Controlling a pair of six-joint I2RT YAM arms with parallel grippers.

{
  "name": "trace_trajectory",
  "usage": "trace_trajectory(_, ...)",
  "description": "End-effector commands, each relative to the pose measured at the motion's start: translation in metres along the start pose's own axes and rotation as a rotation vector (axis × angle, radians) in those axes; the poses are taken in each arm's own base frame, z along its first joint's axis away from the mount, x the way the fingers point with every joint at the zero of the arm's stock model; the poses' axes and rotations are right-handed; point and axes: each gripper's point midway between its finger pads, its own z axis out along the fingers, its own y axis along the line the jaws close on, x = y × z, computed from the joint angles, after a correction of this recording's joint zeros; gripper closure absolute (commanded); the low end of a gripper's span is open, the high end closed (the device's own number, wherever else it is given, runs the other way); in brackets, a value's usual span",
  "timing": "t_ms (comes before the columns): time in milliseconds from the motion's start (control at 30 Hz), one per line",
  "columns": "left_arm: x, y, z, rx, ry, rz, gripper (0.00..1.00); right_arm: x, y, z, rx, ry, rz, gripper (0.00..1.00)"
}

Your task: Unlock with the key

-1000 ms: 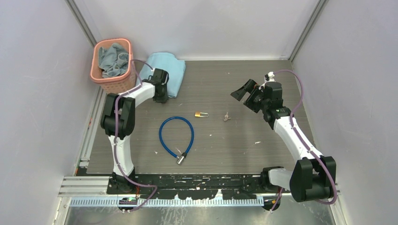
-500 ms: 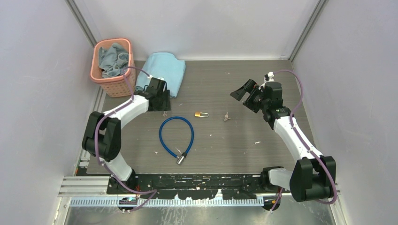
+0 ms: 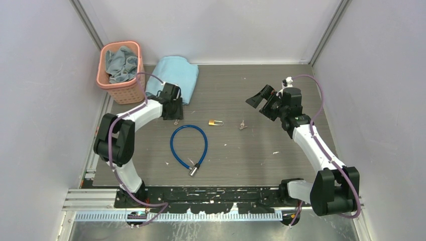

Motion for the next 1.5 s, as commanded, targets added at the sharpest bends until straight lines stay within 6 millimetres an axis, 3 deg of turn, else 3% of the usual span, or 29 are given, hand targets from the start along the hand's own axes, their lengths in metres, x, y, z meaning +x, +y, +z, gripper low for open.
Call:
trace_trajectory(0, 0.0, -0.005, 0.006, 0.01, 0.037, 0.006, 0.52, -0.006, 0.012, 0.001, -0.048, -0.02, -0.022, 0.0)
trace_trajectory(233, 0.022, 0.005, 0.022, -0.058, 0.102, -0.005, 0.56, -0.005, 0.012, 0.003, -0.048, -0.016, -0.024, 0.0)
trace_trajectory(533, 0.04, 0.0, 0.032, -0.083, 0.12, 0.008, 0.88, -0.002, 0.011, 0.006, -0.04, -0.007, -0.026, 0.0)
trace_trajectory(667, 0.037, -0.007, 0.028, -0.048, 0.083, 0.024, 0.93, 0.0, 0.011, 0.009, -0.037, 0.0, -0.028, 0.0)
trace_trajectory(1000, 0.009, -0.052, -0.02, 0.218, -0.134, 0.089, 0.94, 0.009, 0.026, 0.011, -0.077, 0.021, -0.078, 0.0)
trace_trajectory(1400, -0.003, -0.088, -0.086, 0.489, -0.323, 0.141, 0.94, 0.036, 0.069, 0.01, -0.227, 0.106, -0.129, 0.0)
trace_trajectory(1467, -0.001, -0.097, -0.1, 0.558, -0.329, 0.144, 0.94, 0.037, 0.084, 0.008, -0.289, 0.108, -0.126, 0.0)
